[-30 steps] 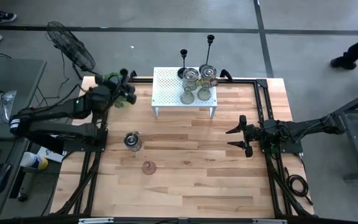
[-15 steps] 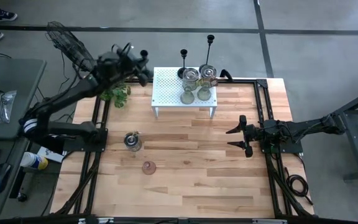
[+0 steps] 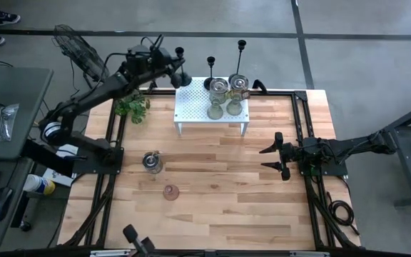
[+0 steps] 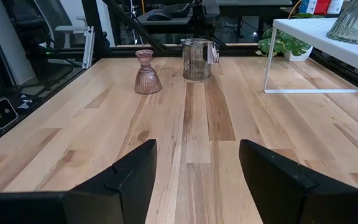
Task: Pick & Place candle stick holders
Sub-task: Put the black candle holder on the shelf
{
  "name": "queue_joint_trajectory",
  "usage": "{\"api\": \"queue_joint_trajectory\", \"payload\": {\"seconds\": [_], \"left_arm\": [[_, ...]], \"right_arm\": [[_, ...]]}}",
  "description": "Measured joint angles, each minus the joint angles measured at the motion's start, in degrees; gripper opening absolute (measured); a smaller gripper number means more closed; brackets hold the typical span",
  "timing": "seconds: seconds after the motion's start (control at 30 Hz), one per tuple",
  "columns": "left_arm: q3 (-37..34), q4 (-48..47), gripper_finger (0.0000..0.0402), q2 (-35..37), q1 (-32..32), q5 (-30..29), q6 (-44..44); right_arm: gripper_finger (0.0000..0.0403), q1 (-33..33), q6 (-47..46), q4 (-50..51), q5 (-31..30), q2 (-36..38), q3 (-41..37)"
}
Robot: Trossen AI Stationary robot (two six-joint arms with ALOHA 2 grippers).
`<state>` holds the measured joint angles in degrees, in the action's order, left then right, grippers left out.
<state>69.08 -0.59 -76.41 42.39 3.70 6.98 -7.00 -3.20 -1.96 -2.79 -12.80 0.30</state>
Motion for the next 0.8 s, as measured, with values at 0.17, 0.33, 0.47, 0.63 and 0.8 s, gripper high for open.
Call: {"api": "queue_joint_trajectory", "payload": {"seconds": [0.17, 0.33, 0.47, 0.63, 0.8], "left_arm": [[0.0, 2.8, 0.0008, -2.5, 0.0, -1.0, -4.0], [-0.1, 4.4, 0.0009, -4.3, -0.8, -1.8, -5.7], [-0.1, 5.4, 0.0009, -5.0, -2.2, -5.3, -5.8], [-0.1, 5.2, 0.001, -5.6, -3.4, -11.5, -6.2], [-0.1, 5.3, 0.001, -5.9, -3.6, -13.9, -9.2]], "right_arm": [[0.0221, 0.0, 0.0, 0.0, 0.0, 0.0, 0.0], [0.0221, 0.0, 0.0, 0.0, 0.0, 0.0, 0.0], [0.0221, 0.0, 0.0, 0.0, 0.0, 0.0, 0.0], [0.0221, 0.0, 0.0, 0.0, 0.0, 0.0, 0.0], [0.0221, 0.0, 0.0, 0.0, 0.0, 0.0, 0.0]]}}
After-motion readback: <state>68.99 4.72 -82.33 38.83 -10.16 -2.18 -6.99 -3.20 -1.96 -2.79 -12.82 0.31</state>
